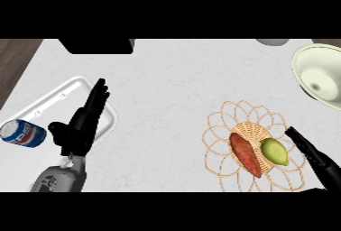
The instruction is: Pick the lemon from the placemat and place it in the bowl
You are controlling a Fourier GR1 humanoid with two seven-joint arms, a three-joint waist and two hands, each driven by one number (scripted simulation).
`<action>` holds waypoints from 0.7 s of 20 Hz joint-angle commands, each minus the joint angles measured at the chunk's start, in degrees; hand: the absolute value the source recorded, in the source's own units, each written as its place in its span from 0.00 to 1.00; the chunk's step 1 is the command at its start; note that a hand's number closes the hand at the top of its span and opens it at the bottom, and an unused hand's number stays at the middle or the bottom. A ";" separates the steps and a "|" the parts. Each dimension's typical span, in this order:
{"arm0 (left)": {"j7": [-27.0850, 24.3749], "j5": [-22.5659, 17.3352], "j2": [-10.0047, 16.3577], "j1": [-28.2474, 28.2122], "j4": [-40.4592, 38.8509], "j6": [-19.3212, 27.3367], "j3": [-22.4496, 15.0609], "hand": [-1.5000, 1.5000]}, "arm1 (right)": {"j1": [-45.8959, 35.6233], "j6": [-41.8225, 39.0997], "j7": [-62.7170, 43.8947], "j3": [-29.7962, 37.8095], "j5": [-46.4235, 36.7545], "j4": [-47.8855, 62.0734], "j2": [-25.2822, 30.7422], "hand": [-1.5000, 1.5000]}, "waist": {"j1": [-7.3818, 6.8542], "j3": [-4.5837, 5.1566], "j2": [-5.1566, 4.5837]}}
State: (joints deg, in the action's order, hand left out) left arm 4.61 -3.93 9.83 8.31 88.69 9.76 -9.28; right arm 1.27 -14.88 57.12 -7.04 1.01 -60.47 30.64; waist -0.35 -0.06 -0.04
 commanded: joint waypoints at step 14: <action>-0.66 2.37 -2.07 -0.45 0.18 -1.98 2.22 0.50 | -9.31 5.08 11.72 0.69 -11.39 19.51 -5.84 0.00 | 0.14 0.01 -0.02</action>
State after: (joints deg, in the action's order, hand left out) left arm 4.37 -1.58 7.68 7.97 88.66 8.45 -7.93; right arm -8.78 -8.95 59.15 -5.69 -7.83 -45.10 25.92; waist -0.14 0.51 0.19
